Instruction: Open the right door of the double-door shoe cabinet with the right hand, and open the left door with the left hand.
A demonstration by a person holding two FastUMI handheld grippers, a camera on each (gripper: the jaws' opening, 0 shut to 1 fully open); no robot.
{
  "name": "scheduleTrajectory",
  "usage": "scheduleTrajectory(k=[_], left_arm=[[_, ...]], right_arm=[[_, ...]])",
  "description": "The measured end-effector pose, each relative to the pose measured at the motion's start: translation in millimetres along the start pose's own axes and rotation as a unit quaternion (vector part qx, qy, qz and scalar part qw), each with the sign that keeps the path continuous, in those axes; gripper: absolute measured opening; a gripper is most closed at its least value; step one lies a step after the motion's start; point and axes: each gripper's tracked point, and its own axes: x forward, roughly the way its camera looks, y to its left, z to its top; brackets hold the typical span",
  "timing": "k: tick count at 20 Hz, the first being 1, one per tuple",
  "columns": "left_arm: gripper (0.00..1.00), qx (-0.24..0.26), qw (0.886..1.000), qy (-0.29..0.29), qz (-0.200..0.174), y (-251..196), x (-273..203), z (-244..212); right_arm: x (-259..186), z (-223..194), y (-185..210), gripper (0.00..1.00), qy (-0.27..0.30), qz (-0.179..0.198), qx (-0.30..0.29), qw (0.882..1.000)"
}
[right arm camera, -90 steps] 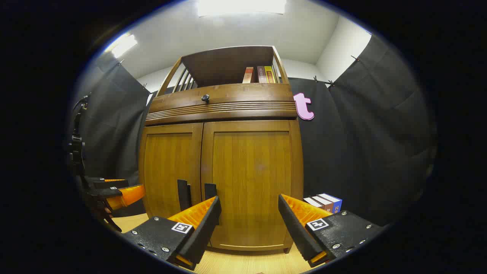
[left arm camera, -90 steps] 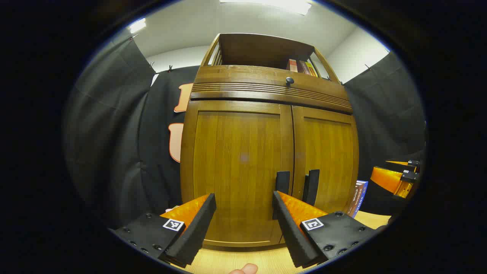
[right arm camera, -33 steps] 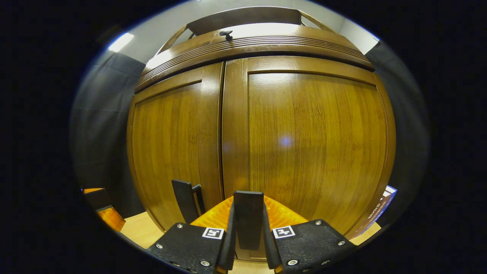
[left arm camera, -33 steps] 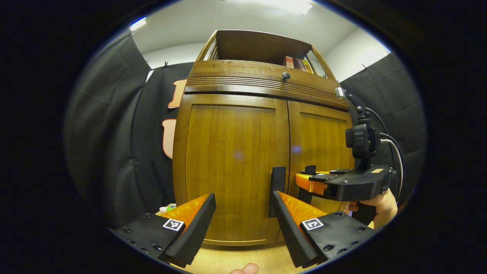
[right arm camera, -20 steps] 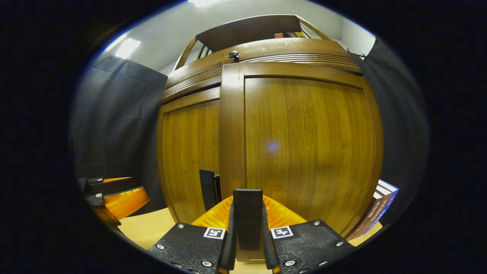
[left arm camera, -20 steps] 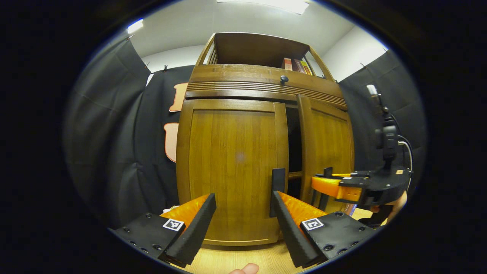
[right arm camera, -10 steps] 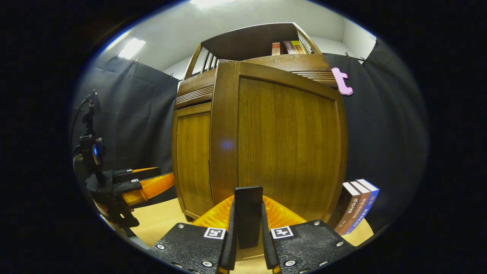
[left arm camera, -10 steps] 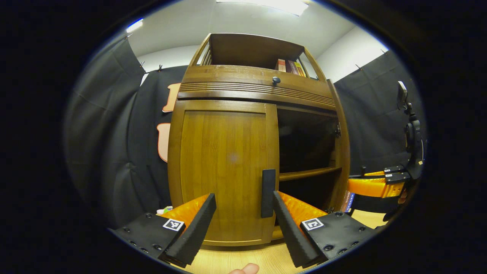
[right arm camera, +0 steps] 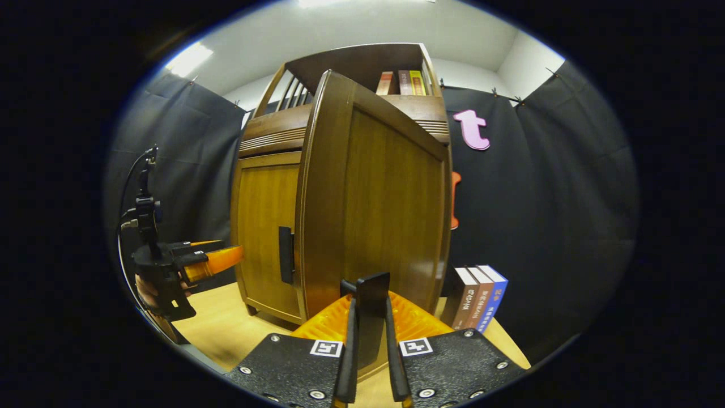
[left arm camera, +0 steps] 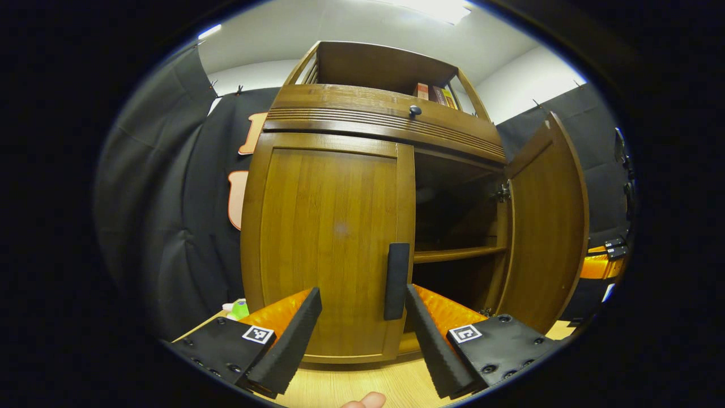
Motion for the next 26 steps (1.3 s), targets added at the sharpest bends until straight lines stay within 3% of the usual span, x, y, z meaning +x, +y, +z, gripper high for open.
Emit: scheduleTrajectory(k=[1,2,3,4,5,6,7,11,18,19,26], left_arm=[[0.95,-0.001,1.0,0.0,0.0,0.3,0.4,-0.9],[0.95,-0.004,1.0,0.001,0.0,0.7,1.9,-2.1],[0.95,-0.005,1.0,0.002,0.001,0.4,2.6,-2.8],[0.95,-0.007,1.0,0.004,0.001,0.4,3.4,-4.7],[0.95,-0.009,1.0,0.005,0.0,0.4,4.3,-5.8],[0.95,-0.011,1.0,0.007,-0.001,-0.3,5.1,-7.5],[0.95,-0.012,1.0,0.008,-0.001,-1.2,6.0,-7.7],[0.95,-0.006,1.0,0.009,0.011,1.9,6.2,-7.4],[0.97,0.013,0.999,0.013,0.039,-3.1,3.1,0.9],[0.95,0.014,0.999,0.013,0.039,-5.8,1.7,3.0],[0.95,0.026,0.999,-0.002,0.041,-18.9,-6.0,18.0]], right_arm=[[-4.2,0.4,-8.2,0.22,0.0,-0.011,0.001,1.0],[-6.7,0.4,-15.6,0.31,0.001,-0.021,0.003,1.0],[-9.4,-0.2,-22.8,0.19,0.002,-0.031,0.003,1.0],[-15.5,-1.1,-28.5,0.27,0.002,-0.041,0.001,0.999],[-18.2,0.0,-36.7,0.16,0.003,-0.052,-0.001,0.999],[-21.0,-0.7,-44.4,0.24,0.004,-0.062,-0.002,0.998],[-24.1,-0.5,-52.1,0.13,0.004,-0.07,-0.003,0.998],[-31.8,-0.5,-84.8,0.1,0.01,-0.098,-0.027,0.995],[-36.0,-4.0,-115.5,0.03,0.023,-0.054,0.017,0.998],[-34.1,-4.9,-120.0,0.13,0.022,-0.048,0.024,0.998],[-35.5,-5.6,-134.6,0.13,0.02,-0.023,0.041,0.999]])
